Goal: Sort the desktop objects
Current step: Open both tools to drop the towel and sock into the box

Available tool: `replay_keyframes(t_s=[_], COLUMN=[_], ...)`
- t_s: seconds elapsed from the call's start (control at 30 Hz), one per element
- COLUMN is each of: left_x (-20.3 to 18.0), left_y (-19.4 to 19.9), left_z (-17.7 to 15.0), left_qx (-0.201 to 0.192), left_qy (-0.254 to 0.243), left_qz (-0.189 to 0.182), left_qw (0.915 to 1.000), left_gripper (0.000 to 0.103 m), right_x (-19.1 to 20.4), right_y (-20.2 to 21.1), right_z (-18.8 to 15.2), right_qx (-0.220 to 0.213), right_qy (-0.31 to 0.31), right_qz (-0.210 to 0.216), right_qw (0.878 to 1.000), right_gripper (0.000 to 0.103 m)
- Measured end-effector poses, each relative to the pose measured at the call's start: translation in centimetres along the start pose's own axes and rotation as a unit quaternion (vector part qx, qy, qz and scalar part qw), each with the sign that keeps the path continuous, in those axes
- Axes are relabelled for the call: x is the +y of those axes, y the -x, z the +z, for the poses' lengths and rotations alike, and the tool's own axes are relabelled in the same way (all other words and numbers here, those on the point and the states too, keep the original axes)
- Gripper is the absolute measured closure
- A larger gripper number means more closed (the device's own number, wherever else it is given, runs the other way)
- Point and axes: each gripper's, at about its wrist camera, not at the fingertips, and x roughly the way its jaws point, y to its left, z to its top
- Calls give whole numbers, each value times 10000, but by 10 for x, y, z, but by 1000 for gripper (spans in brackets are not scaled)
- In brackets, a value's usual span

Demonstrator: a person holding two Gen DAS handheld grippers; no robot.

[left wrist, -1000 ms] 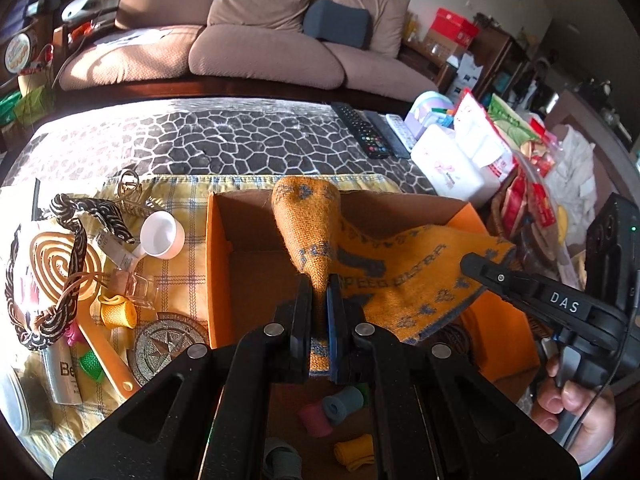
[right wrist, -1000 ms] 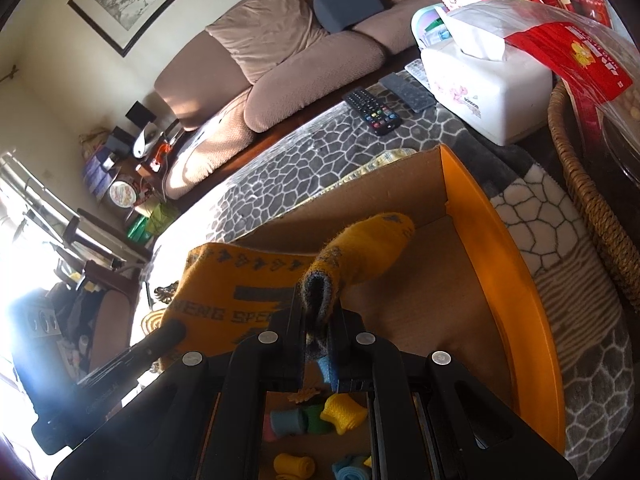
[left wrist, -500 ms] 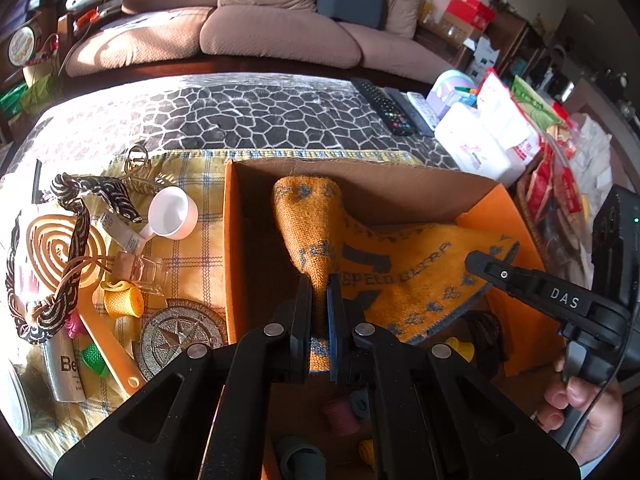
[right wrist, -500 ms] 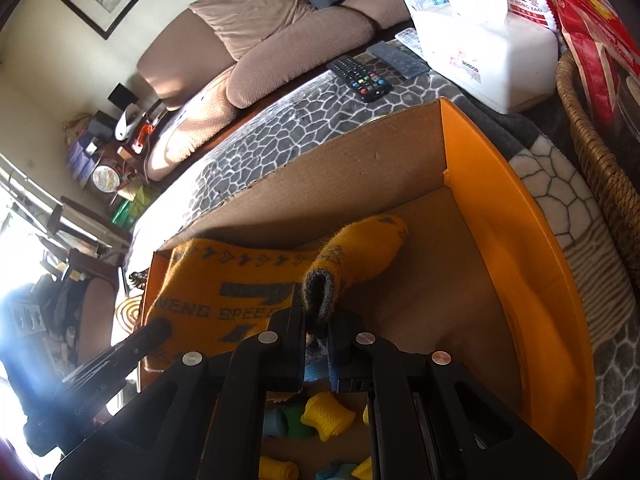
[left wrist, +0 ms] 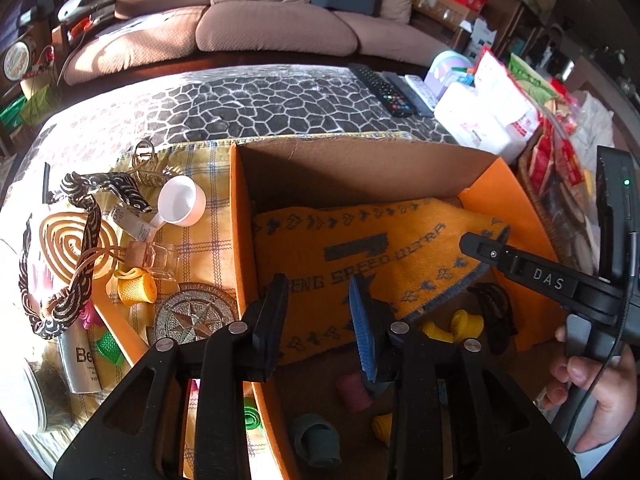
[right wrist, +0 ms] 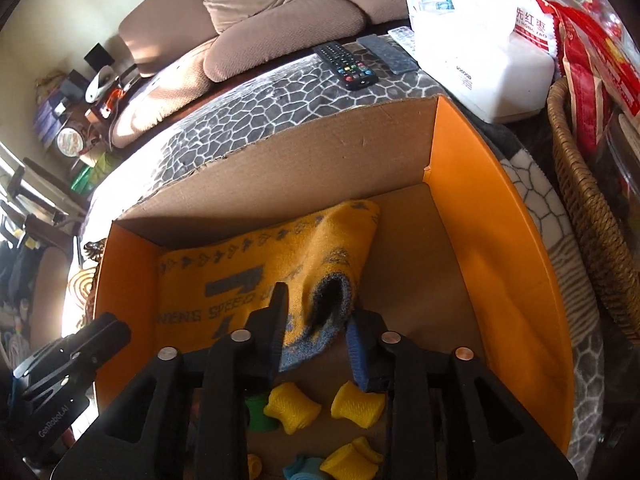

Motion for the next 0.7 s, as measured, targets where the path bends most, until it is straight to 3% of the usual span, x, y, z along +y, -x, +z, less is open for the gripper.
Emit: replay_keyframes(t_s=[0.07, 0.27, 0.33, 0.47, 0.6, 0.7], left_x=[0, -1, -1, -1, -3, -2], left_y=[4, 19, 24, 36, 46, 57], left_z=[0, 0, -2, -7, -14, -20], left_qx=[-8, -53, -58, -80, -25, -72], left_qy=[5, -7, -12, -4, -111, -101], left_qz=[15, 26, 31, -55, -86, -94], left_qw=[10000, 10000, 10000, 10000, 9999, 9999], left_gripper=[74, 67, 60, 46, 32, 22], right_x=[1, 9, 10, 15, 21, 25], right_y=[5, 22, 27, 40, 50, 56], right_z=[-1, -3, -6, -14, -23, -31], right_qx=[-18, -98, -121, -199, -167, -176], right_qy=[40, 317, 369, 460, 561, 635], right_qz=[-99, -441, -465, -530, -444, -444], right_qw=[9999, 9985, 9982, 9973, 9973, 9968], right_gripper=[53, 40, 38, 18, 15, 2])
